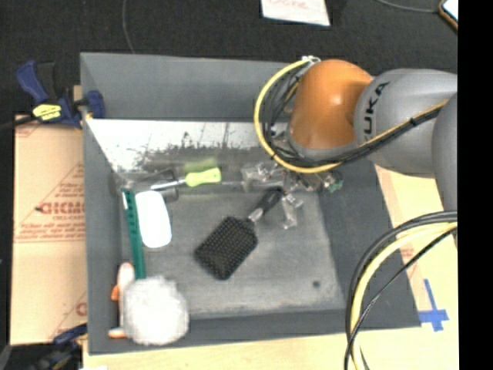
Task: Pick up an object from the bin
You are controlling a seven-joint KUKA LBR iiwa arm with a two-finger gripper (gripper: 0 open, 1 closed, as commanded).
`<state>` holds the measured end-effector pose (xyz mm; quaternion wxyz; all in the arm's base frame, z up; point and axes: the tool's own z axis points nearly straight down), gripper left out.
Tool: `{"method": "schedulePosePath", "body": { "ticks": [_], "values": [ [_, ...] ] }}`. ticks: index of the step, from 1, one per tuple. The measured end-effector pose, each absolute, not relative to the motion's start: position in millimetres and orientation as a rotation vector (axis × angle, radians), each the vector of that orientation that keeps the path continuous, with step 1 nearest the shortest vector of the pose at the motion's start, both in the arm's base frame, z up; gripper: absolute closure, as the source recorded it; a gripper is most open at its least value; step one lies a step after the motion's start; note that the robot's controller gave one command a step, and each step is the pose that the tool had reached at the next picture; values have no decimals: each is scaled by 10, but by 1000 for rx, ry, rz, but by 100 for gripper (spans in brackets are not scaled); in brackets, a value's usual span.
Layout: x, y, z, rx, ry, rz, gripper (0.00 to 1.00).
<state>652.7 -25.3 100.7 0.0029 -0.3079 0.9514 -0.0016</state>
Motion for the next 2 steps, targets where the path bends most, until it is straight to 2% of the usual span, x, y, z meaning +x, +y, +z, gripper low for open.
{"method": "schedulePosePath", "body": {
  "ticks": [1,2],
  "values": [
    [6519,-247,714,-1167,2903,-15,0],
    [6559,-4,716,-1249,2868,-11,100]
  ]
}}
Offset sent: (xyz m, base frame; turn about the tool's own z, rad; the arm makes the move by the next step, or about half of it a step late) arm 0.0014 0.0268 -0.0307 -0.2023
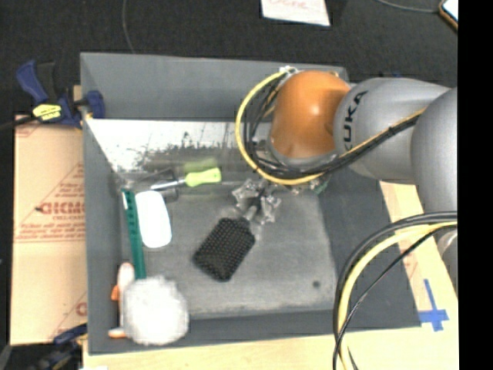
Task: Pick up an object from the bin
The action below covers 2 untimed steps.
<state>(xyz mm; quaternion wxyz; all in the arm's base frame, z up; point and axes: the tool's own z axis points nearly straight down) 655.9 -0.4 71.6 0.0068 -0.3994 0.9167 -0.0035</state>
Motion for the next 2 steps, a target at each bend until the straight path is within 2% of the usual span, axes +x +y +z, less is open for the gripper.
{"method": "schedulePosePath", "body": {
  "ticks": [1,2],
  "values": [
    [6558,-1,720,-1247,2868,-9,100],
    [6537,-4,1172,-1248,2876,-6,100]
  ]
}}
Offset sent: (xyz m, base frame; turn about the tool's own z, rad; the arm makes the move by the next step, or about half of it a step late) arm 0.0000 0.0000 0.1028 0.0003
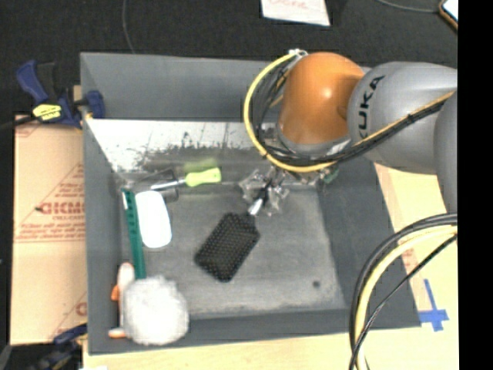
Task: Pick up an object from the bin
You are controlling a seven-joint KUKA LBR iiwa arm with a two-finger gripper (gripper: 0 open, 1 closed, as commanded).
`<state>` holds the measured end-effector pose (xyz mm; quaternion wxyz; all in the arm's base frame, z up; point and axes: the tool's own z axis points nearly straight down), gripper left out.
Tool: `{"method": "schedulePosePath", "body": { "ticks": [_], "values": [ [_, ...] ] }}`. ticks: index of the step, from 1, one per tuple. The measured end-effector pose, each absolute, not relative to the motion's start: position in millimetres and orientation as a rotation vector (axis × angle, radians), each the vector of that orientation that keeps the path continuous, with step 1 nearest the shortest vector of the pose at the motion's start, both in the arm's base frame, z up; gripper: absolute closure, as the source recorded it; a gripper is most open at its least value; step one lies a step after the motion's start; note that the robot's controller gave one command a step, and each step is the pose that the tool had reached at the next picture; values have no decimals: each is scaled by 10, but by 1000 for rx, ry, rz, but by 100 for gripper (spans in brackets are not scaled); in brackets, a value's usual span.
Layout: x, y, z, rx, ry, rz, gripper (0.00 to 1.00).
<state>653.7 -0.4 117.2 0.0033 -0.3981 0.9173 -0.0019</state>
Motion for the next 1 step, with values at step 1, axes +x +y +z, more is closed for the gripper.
{"method": "schedulePosePath", "body": {
  "ticks": [1],
  "values": [
    [6540,-9,1531,-1242,2877,-6,100]
  ]
}}
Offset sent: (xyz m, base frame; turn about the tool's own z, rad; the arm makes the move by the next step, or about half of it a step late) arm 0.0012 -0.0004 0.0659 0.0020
